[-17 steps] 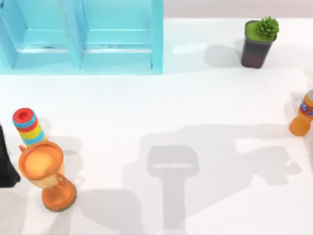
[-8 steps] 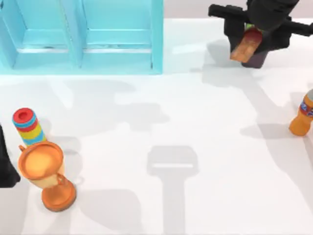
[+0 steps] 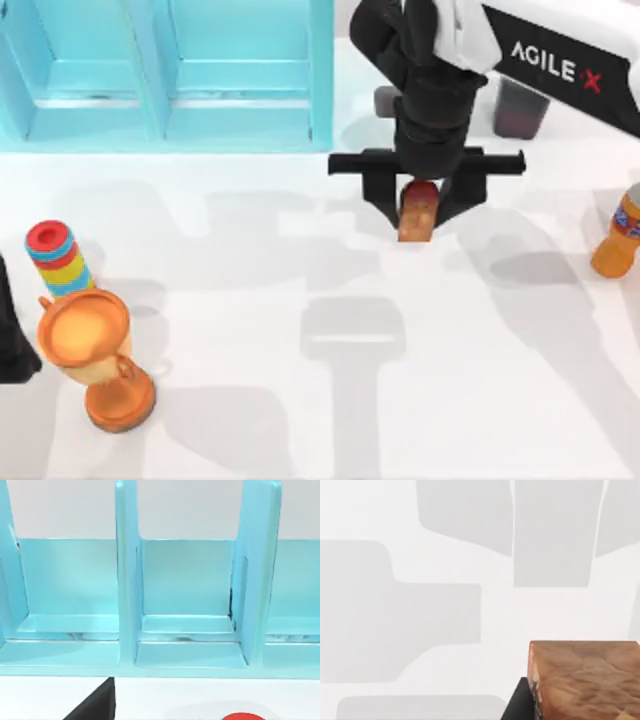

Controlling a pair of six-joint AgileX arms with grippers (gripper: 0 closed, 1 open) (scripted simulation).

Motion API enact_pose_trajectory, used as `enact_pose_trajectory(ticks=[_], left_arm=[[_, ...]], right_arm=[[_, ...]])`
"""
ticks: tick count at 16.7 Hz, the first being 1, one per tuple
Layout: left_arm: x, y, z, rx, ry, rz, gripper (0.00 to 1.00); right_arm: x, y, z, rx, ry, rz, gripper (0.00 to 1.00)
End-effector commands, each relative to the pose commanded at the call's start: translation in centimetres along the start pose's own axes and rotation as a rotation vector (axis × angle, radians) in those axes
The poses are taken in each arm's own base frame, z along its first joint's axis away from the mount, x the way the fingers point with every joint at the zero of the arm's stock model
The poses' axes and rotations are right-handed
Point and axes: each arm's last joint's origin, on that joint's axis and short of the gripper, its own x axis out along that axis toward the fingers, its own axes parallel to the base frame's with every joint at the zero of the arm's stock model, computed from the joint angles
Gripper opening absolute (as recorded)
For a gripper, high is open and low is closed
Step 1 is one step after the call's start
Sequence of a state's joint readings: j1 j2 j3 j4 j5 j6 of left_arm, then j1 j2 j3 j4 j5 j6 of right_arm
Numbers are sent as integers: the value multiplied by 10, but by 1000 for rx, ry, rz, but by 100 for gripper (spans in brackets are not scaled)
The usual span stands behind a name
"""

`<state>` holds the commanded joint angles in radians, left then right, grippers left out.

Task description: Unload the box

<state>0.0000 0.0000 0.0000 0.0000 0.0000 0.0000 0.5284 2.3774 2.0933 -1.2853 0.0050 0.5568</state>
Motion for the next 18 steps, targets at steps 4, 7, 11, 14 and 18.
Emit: enact_pose_trajectory(ticks=[4,7,11,14,18], left_arm=[[0,0,0,0,0,0,100],[0,0,0,0,0,0,100],[0,0,0,0,0,0,100],[0,0,0,0,0,0,100],[0,0,0,0,0,0,100]], right_arm=[[1,-1,1,5,3,3,0],[16,-1,1,4,-1,4,0],[43,0,0,0,-1,1,0],[45,0,0,0,0,0,0],[45,0,0,0,0,0,23]])
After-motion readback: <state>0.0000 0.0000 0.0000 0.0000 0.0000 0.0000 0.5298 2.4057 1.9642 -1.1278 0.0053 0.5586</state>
